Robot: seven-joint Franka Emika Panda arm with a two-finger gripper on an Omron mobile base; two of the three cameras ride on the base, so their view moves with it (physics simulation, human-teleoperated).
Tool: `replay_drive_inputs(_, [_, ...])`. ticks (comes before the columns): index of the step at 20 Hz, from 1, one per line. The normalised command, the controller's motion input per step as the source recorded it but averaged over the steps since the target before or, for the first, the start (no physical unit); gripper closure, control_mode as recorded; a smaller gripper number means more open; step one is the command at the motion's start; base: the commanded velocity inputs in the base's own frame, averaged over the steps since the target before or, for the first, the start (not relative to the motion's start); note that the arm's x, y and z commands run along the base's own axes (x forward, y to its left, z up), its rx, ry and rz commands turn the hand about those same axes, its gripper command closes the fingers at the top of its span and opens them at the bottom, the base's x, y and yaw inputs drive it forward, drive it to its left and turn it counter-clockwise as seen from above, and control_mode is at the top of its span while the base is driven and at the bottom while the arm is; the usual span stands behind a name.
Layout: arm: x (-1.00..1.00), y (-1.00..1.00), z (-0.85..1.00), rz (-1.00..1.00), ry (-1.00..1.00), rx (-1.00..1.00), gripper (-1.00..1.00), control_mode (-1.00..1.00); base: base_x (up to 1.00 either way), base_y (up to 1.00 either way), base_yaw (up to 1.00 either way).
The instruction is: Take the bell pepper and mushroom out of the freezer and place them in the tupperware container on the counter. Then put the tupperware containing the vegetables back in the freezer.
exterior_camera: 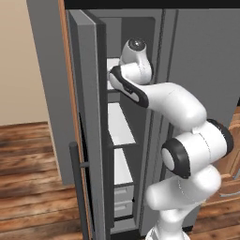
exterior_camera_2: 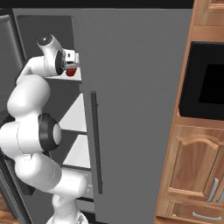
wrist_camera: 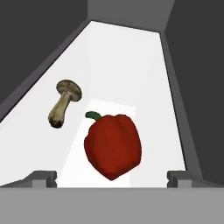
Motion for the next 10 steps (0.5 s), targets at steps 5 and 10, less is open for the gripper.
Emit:
replay_drive_inputs(5, [0.38, 0.00, -0.02, 0.00, 0.04, 0.00, -1.00, -1.00, 0.00, 0.00, 0.00])
replay_drive_inputs(10, [0.11, 0.00, -0.01, 0.00, 0.08, 0.00, -1.00, -1.00, 0.00, 0.00, 0.00])
